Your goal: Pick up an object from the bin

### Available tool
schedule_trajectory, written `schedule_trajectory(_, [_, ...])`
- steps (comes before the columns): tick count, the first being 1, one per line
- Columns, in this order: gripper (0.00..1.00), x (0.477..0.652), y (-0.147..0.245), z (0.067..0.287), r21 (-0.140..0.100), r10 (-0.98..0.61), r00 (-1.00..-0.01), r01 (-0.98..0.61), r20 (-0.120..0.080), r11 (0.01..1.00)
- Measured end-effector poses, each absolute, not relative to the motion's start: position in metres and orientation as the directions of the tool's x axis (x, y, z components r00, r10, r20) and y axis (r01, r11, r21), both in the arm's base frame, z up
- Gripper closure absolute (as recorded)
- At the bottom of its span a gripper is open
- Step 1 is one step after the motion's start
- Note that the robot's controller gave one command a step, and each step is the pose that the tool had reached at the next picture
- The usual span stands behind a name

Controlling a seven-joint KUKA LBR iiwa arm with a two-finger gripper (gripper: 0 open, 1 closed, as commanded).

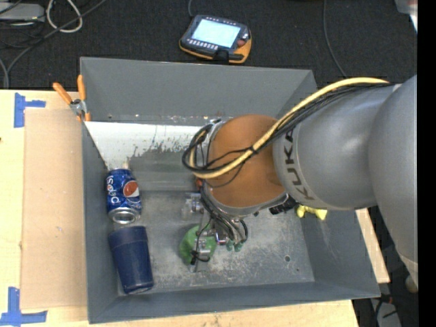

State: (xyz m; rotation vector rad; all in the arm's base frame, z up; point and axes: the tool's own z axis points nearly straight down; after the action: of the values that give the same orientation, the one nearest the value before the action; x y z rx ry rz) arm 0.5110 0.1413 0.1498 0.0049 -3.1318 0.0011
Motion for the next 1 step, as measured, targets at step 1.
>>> schedule_trajectory(1, [0.00,0.5131,0.1404,0.1538,0.000,0.002,-1.000,0.002,0.003,1.000])
